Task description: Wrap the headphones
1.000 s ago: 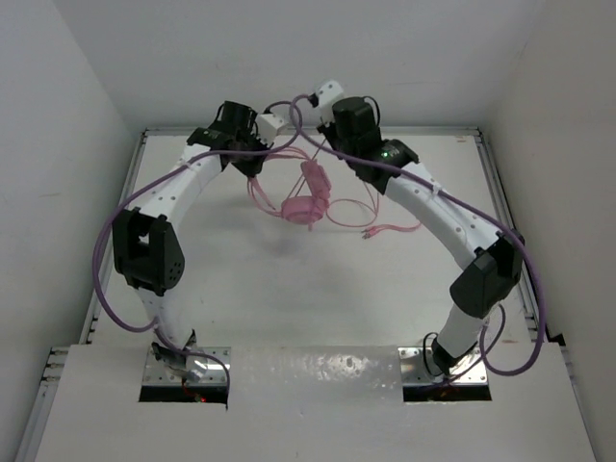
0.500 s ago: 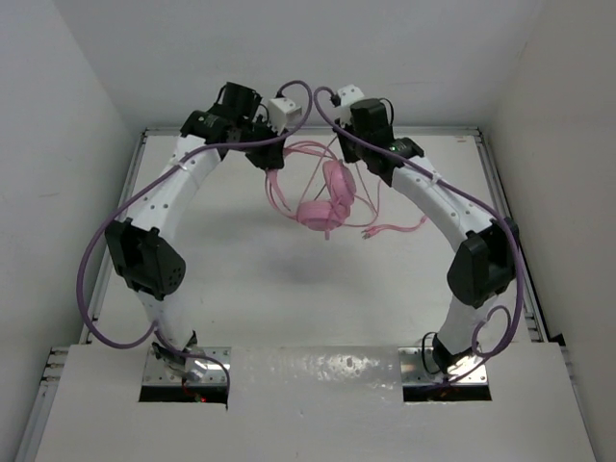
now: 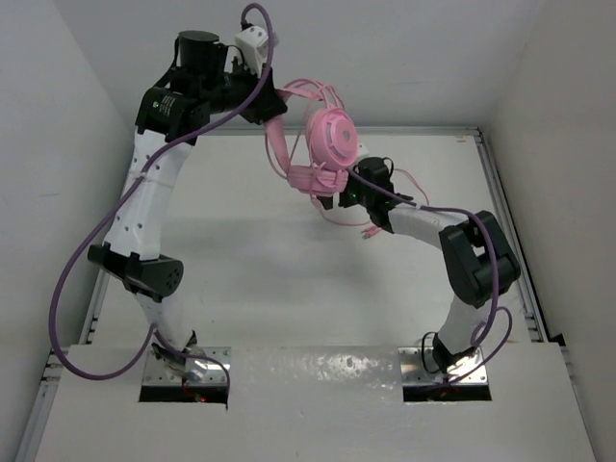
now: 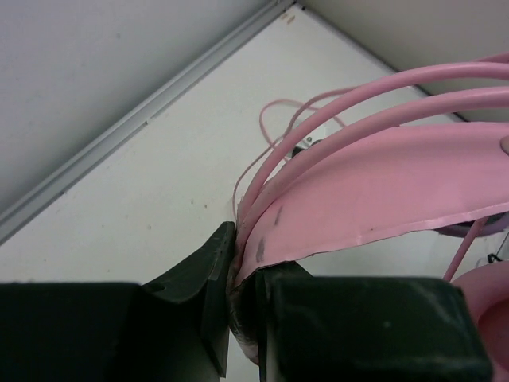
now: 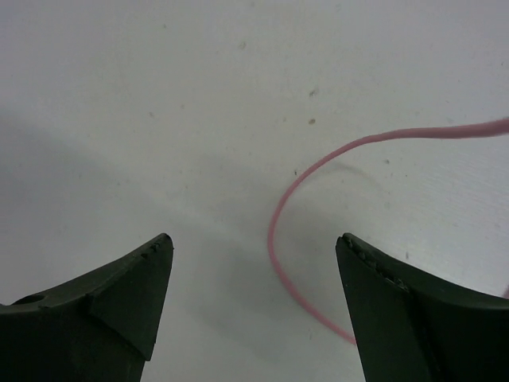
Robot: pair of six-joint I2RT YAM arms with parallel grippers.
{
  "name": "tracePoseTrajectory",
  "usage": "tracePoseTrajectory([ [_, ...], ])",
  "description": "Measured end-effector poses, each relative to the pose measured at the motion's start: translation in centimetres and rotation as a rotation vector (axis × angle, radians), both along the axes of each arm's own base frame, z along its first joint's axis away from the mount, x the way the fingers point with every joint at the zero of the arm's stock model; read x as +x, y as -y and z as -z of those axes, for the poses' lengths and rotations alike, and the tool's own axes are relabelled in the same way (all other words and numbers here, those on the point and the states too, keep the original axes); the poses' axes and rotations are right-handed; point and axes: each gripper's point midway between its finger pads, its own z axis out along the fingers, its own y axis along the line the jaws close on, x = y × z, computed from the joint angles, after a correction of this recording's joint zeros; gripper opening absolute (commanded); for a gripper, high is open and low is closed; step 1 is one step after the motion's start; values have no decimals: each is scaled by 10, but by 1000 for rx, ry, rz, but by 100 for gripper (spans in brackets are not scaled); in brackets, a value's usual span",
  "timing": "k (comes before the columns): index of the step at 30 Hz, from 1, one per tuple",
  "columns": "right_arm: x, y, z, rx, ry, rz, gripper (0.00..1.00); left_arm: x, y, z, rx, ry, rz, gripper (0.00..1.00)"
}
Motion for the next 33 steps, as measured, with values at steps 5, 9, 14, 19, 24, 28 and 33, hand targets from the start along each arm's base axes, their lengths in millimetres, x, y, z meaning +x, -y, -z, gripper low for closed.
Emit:
tracePoseTrajectory([
  [5,19,-5,-7,89,40,77,81,2,-1,-21,-67,18,-35,0],
  [9,30,-7,-10,170,46,154,79,8,-6,-28,-100,13,-71,0],
  [14,36,-15,18,151,19,227,76,20,-13,-40,-149,23,-115,0],
  [19,61,-36,42,152,6,295,34,34,-26,-49,-202,29,-183,0],
  [24,82,-47,49,184,3,344,0,58,-63,-46,-301,-33,-286,0],
  [28,76,-58,51,165,0,308,0,83,-102,-37,-333,-52,-408,0],
  [33,24,-98,62,70,-60,94,0,112,-136,-16,-353,-75,-527,0],
])
